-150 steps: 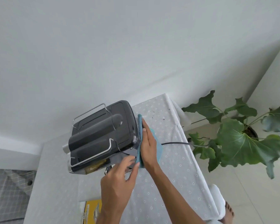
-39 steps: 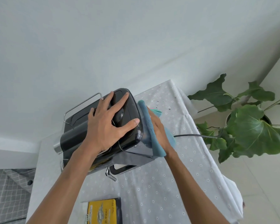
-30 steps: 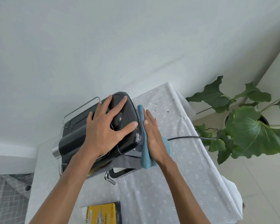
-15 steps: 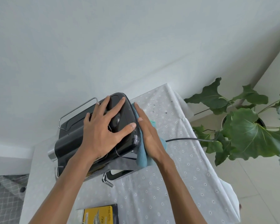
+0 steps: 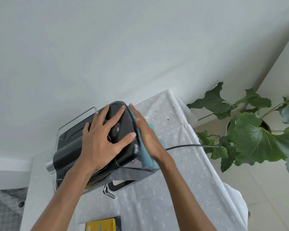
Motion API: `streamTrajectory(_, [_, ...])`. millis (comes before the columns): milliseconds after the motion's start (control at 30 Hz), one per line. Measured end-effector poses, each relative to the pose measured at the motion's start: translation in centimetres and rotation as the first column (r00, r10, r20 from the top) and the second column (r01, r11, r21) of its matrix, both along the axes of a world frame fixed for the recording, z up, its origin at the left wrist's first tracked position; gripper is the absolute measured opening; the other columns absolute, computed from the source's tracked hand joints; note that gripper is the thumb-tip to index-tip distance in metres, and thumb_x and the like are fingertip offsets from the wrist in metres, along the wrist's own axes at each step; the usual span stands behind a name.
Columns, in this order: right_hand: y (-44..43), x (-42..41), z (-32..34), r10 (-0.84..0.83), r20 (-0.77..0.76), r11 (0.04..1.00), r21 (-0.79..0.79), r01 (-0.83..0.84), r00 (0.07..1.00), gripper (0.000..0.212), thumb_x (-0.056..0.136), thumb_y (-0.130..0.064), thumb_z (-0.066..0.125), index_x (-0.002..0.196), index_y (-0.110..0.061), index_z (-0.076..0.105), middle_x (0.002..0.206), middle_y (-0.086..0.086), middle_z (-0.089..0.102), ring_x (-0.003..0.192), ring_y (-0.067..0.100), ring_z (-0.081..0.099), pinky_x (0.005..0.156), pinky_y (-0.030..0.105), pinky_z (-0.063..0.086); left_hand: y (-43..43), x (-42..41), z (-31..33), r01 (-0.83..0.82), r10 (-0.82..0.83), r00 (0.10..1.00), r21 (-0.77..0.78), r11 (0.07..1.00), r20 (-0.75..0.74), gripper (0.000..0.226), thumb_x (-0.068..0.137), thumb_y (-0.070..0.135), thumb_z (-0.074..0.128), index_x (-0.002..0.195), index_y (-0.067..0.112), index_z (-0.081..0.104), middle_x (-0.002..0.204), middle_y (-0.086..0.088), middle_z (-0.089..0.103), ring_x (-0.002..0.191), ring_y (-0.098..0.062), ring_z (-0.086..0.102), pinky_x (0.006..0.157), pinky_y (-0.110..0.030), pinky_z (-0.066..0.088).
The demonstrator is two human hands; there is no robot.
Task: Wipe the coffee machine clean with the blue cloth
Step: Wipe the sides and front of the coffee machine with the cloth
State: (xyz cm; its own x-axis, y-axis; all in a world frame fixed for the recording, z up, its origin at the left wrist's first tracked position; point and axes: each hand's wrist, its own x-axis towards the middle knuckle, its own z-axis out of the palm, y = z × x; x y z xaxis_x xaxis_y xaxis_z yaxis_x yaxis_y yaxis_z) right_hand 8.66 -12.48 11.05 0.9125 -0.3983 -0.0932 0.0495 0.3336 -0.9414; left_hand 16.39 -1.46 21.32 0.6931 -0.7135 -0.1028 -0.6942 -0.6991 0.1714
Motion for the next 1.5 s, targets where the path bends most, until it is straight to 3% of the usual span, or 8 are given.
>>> streamTrajectory(200, [0.0,-0.5,-2.2,0.032,-0.135,0.999,0.024,-0.029,0.990,0.048,0.101,-0.071,0.017,0.148,-0.067,0.024,0.167,-0.025,0.017,0.156,0.000,0.009,0.129,0.049,0.008,0.0,-0.1,0.1,0.003,-0.003,1.000,-0.009,1.000,0.003,0.079,0.070,0.087,0.036,0.143,0.066,0.016,0.164,0.011,0.011,0.151,-0.012,0.012,0.120,-0.055,0.011])
streamTrajectory(533, [-2.2,3.4,-3.3,0.094,-0.034,0.993,0.069,-0.092,0.995,0.039,0.103,-0.055,0.027,0.137,-0.068,0.043,0.163,-0.026,0.030,0.153,0.001,0.024,0.129,0.040,0.012,-0.1,0.1,0.0,0.008,-0.008,1.000,-0.006,1.000,0.013,0.079,0.071,0.088,0.035,0.144,0.065,0.015,0.163,0.009,0.013,0.150,-0.014,0.016,0.118,-0.057,0.015])
streamTrajectory(600, [-1.2,1.6,-5.5,0.048,-0.106,0.996,0.086,-0.039,0.993,0.039,0.107,-0.049,0.031,0.142,-0.062,0.042,0.164,-0.024,0.028,0.153,0.001,0.023,0.129,0.033,0.010,0.0,0.0,0.0,0.012,-0.012,1.000,-0.002,1.000,0.021,0.079,0.071,0.088,0.034,0.144,0.064,0.016,0.163,0.008,0.013,0.150,-0.014,0.017,0.117,-0.057,0.017])
streamTrajectory(767, [3.3,-2.8,-4.4,-0.119,-0.029,0.990,0.077,0.120,0.993,0.044,0.106,-0.052,0.027,0.149,-0.060,0.034,0.164,-0.029,0.026,0.154,-0.003,0.016,0.129,0.046,0.012,0.1,0.0,-0.2,0.024,-0.024,0.998,0.009,1.000,0.051,0.078,0.073,0.087,0.033,0.145,0.063,0.015,0.163,0.006,0.015,0.148,-0.018,0.022,0.117,-0.056,0.018])
streamTrajectory(900, [-0.8,2.3,-2.3,0.030,0.083,0.993,0.110,-0.039,0.996,0.049,0.104,-0.047,0.033,0.152,-0.050,0.038,0.163,-0.022,0.034,0.153,0.005,0.027,0.128,0.044,0.017,0.2,0.3,-0.4,0.038,-0.038,0.998,0.005,0.999,0.049,0.078,0.072,0.087,0.031,0.145,0.064,0.014,0.163,0.004,0.015,0.149,-0.019,0.021,0.117,-0.056,0.019])
streamTrajectory(1033, [-2.1,3.2,-6.0,0.104,-0.067,0.963,0.257,-0.083,0.992,0.050,0.106,-0.045,0.044,0.152,-0.025,0.047,0.159,0.000,0.046,0.146,0.020,0.044,0.121,0.034,0.033,0.0,0.3,-0.2,0.027,-0.027,0.999,-0.011,1.000,0.027,0.081,0.070,0.090,0.031,0.145,0.064,0.015,0.163,0.004,0.015,0.150,-0.014,0.015,0.118,-0.057,0.017])
streamTrajectory(1267, [5.6,-3.0,-6.9,-0.302,-0.114,0.906,0.276,0.322,0.946,0.045,0.108,-0.042,0.035,0.150,-0.038,0.050,0.156,-0.020,0.045,0.148,0.003,0.037,0.128,0.040,0.021,0.2,0.4,-0.4,0.029,-0.029,0.999,-0.009,1.000,0.035,0.084,0.067,0.092,0.028,0.145,0.063,0.017,0.163,0.004,0.016,0.151,-0.017,0.013,0.117,-0.060,0.016])
streamTrajectory(1500, [5.4,-1.1,-5.6,-0.511,-0.131,0.837,0.148,0.527,0.849,0.046,0.104,-0.038,0.030,0.130,-0.045,0.067,0.138,-0.013,0.066,0.131,0.012,0.059,0.116,0.047,0.042,0.3,0.5,-0.4,0.033,-0.033,0.998,0.009,0.999,0.056,0.088,0.065,0.095,0.024,0.146,0.061,0.015,0.164,0.002,0.016,0.151,-0.019,0.012,0.116,-0.061,0.015])
